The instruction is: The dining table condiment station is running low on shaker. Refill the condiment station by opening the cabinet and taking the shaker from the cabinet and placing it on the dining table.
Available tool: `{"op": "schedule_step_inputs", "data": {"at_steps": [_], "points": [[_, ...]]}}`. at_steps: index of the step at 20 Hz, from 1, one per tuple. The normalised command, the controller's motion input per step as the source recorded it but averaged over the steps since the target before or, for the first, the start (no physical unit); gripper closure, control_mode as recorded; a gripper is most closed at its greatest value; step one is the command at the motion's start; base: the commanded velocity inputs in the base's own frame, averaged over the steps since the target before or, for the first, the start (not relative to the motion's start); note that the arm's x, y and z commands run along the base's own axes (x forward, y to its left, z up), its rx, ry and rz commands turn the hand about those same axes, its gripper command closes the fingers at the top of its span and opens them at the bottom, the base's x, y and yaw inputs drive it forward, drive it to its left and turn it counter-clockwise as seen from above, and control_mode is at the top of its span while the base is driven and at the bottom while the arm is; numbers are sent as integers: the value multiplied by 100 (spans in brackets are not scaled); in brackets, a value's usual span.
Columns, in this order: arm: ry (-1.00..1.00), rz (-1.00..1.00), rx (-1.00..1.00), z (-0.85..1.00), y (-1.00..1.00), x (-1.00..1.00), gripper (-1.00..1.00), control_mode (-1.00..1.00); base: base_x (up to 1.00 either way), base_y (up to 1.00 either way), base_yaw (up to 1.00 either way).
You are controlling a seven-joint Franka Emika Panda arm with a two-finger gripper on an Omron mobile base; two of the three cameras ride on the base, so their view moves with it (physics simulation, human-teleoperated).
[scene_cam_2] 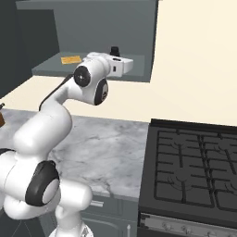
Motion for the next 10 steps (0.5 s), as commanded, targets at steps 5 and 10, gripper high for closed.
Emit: {"op": "schedule_step_inputs", "data": {"at_steps": [5,10], "points": [[-3,0,0,52,-1,-100,100,-100,0,0,0],[6,0,0,27,-1,-100,100,-100,0,0,0]]}}
